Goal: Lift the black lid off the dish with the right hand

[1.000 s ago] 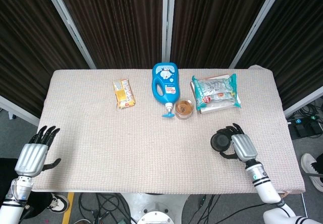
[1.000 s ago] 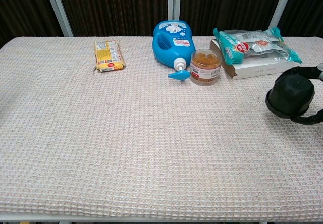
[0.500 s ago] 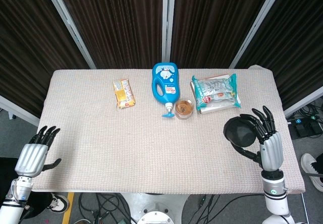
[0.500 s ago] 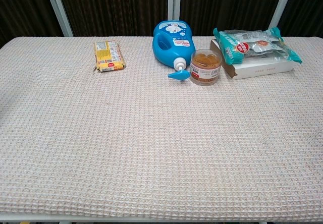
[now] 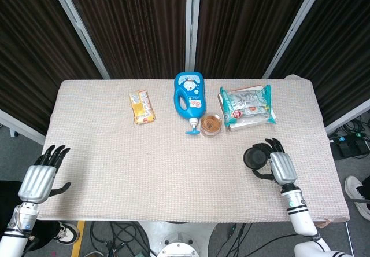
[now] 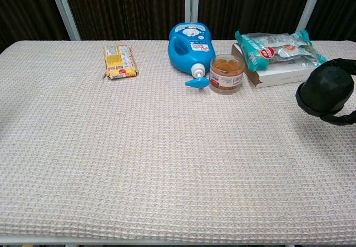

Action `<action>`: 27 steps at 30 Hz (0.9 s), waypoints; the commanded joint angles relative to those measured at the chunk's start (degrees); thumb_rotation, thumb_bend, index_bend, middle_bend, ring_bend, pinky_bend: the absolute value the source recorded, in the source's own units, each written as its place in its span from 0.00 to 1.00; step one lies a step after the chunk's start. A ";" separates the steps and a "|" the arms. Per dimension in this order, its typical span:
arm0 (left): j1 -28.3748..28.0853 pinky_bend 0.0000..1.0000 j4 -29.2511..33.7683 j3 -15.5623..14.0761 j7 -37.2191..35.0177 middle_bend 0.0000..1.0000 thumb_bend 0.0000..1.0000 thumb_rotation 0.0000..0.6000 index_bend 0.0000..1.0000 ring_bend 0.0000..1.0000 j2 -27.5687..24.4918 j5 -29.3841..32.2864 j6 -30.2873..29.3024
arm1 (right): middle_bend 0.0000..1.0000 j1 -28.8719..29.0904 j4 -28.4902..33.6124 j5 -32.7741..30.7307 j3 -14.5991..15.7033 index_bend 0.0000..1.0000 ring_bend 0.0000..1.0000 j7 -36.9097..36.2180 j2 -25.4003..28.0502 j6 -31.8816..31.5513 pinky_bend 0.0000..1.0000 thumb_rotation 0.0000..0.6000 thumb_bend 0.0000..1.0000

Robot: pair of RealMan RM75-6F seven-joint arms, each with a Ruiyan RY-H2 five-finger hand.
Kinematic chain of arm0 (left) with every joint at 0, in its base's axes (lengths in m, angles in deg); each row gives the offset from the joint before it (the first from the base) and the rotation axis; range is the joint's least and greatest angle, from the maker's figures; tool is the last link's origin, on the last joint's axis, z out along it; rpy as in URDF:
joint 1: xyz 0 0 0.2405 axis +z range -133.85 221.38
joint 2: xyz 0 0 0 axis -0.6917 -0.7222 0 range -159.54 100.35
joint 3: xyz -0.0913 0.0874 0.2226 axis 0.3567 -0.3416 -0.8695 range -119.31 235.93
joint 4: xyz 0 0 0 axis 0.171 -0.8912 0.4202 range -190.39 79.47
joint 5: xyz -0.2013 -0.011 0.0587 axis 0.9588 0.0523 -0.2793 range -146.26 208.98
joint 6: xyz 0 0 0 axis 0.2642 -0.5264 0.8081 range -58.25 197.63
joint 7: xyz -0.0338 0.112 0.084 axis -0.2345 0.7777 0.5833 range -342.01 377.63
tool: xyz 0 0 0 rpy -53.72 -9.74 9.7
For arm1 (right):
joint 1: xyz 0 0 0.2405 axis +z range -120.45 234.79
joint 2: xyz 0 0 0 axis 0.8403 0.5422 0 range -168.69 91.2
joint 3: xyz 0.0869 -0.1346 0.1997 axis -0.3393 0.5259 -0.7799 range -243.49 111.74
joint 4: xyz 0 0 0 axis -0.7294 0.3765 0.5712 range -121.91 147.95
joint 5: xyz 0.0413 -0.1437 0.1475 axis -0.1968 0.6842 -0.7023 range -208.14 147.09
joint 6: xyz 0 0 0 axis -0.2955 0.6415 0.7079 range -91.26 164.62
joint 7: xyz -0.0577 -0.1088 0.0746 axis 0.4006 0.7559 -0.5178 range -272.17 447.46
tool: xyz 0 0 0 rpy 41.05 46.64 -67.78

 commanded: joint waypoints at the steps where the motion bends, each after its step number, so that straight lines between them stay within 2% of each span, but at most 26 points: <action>1: 0.00 0.21 -0.06 0.05 -0.12 0.07 0.17 1.00 0.09 0.00 -0.12 0.14 0.05 | 0.44 2.39 3.54 -2.20 -1.22 0.44 0.09 3.00 -0.29 -0.41 0.00 1.00 0.20; 4: 0.14 0.21 0.11 0.17 0.16 0.07 0.17 1.00 0.09 0.00 -0.32 0.62 -0.01 | 0.45 6.43 7.24 -0.58 -1.70 0.44 0.09 6.69 -3.21 2.87 0.00 1.00 0.20; 7: 0.18 0.21 0.39 0.33 0.34 0.07 0.17 1.00 0.09 0.00 -0.49 1.08 0.04 | 0.45 11.49 10.26 0.22 -2.95 0.44 0.09 11.11 -8.32 6.90 0.00 1.00 0.20; 9: 0.20 0.21 0.45 0.45 0.19 0.07 0.17 1.00 0.09 0.00 -0.64 1.42 0.11 | 0.44 14.06 10.75 -0.82 -4.27 0.44 0.09 14.00 -11.40 8.81 0.00 1.00 0.20; 11: 0.25 0.21 0.44 0.42 -0.05 0.07 0.17 1.00 0.09 0.00 -0.80 1.65 0.27 | 0.45 14.69 10.44 -2.55 -5.36 0.44 0.09 16.56 -12.33 8.79 0.00 1.00 0.19; 14: 0.36 0.21 0.10 0.20 -0.69 0.07 0.17 1.00 0.09 0.00 -1.06 1.55 0.37 | 0.44 11.71 11.05 -5.01 -6.18 0.44 0.09 16.98 -8.39 5.28 0.00 1.00 0.19; 17: 0.37 0.21 -0.41 0.01 -1.30 0.07 0.17 1.00 0.09 0.00 -1.20 1.48 0.63 | 0.44 6.01 11.94 -7.51 -6.37 0.44 0.09 13.02 0.11 0.98 0.00 1.00 0.20; 19: 0.23 0.21 -0.58 0.10 -1.58 0.07 0.17 1.00 0.09 0.00 -1.06 1.46 0.78 | 0.45 2.29 12.64 -9.39 -5.81 0.46 0.09 8.57 5.42 -0.17 0.00 1.00 0.20; 21: 0.06 0.21 -0.73 0.21 -1.73 0.07 0.17 1.00 0.09 0.00 -0.61 1.31 0.81 | 0.45 0.65 12.47 -8.99 -3.98 0.48 0.09 6.23 7.87 0.44 0.00 1.00 0.21; 23: -0.06 0.21 -0.73 0.12 -1.57 0.07 0.17 1.00 0.09 0.00 -0.28 1.05 0.90 | 0.45 1.91 13.55 -7.51 -2.72 0.49 0.09 6.34 7.82 2.98 0.00 1.00 0.21; 27: 0.33 0.21 -0.51 -0.07 -0.88 0.07 0.17 1.00 0.09 0.00 -0.17 0.78 0.17 | 0.45 9.34 16.90 -2.39 -3.22 0.49 0.09 11.93 0.93 7.74 0.00 1.00 0.21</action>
